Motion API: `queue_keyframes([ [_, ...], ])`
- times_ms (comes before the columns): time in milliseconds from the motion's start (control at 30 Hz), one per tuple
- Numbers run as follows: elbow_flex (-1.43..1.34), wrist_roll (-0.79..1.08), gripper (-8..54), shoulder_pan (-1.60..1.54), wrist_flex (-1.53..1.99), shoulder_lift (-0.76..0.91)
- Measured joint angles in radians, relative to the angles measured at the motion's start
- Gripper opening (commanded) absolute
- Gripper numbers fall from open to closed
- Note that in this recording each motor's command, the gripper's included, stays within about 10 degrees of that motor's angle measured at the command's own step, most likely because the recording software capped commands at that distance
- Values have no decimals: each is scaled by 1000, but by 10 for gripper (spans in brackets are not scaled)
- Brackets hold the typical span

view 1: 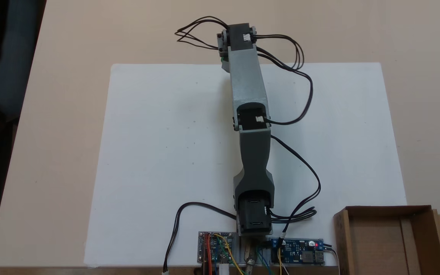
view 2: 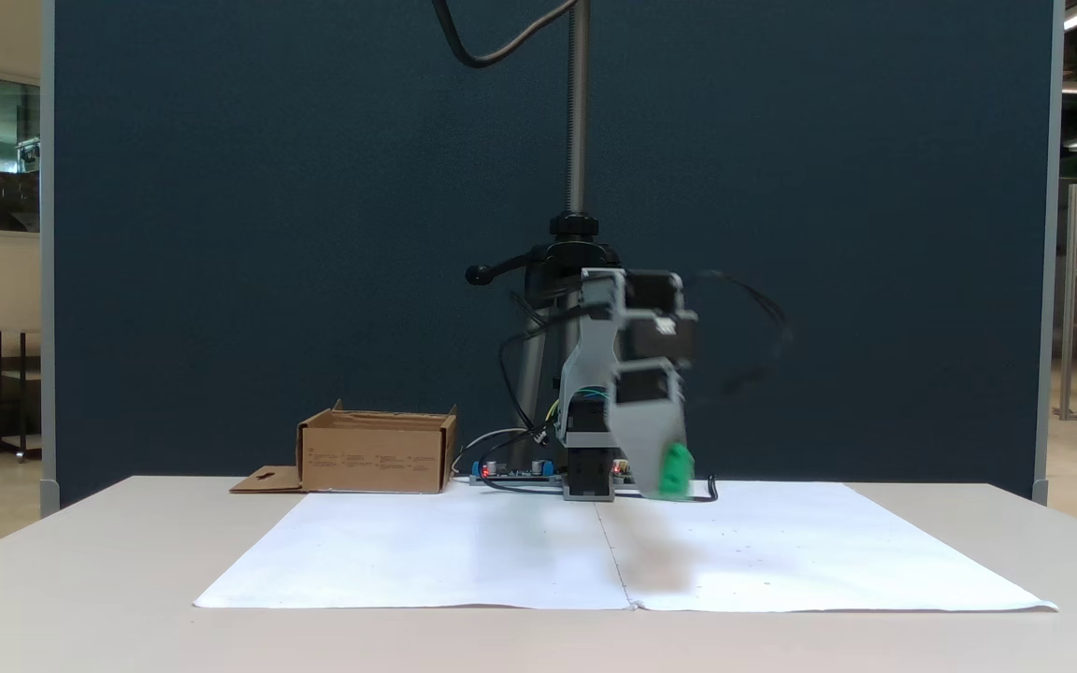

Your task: Grasp a green dice and put it in the bin.

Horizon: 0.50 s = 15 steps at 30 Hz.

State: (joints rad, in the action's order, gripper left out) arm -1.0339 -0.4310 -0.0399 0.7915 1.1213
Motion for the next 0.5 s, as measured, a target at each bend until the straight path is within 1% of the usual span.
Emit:
queue_keyframes([
  [133,-9,0,121,183,9,158],
  [167,-29,0,121,264,49,227],
  [267,-34,3,121,379,106,298],
  [400,-34,12,121,581,161,347],
  [500,-34,55,121,713,190,368],
])
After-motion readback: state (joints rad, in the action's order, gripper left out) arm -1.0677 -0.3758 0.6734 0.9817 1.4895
